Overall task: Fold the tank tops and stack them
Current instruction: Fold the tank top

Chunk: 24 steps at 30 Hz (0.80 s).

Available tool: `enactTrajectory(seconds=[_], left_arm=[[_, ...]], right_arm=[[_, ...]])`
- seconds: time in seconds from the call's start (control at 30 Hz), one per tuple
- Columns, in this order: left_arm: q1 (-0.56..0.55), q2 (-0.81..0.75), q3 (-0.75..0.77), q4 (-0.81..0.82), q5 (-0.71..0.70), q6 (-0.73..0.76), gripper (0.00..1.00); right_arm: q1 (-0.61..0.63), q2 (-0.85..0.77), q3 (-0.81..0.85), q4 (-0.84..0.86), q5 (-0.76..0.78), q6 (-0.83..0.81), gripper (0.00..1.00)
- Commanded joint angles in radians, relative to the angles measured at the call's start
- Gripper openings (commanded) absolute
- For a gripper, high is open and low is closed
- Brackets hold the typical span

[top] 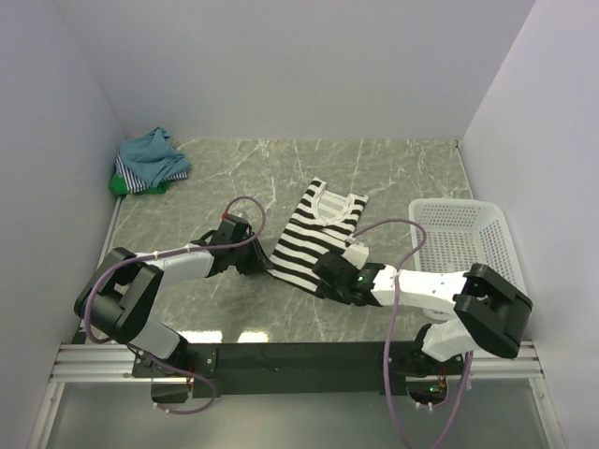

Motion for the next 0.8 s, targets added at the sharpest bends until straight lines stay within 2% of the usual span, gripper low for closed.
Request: enactTrajectory(seconds=[0.0,0.17,0.43,0.77], left_arm=[[-0.007,0.020,-0.017,-0.033,-0.028,0.013,0.31],[-0.007,0.020,-0.014,-0.035,-0.024,0.014,0.31],[-0.009,0.029,-0.026,-0.021,-0.015,0.016,0.28],[-0.009,0.033,-0.041,-0.009,-0.021,0.005,0.25]], right_arm=[[-0.002,0.056,0.029,-0.047,-0.043,-0.031,0.52],[0.024,0.064,0.019,-0.063,-0.071,-0.038,0.49],[0.030,-0.049,-0.012,-0.118,-0.054,-0.044,0.49],[0.029,0.041,0.026,-0.079,-0.077,-0.041,0.49]])
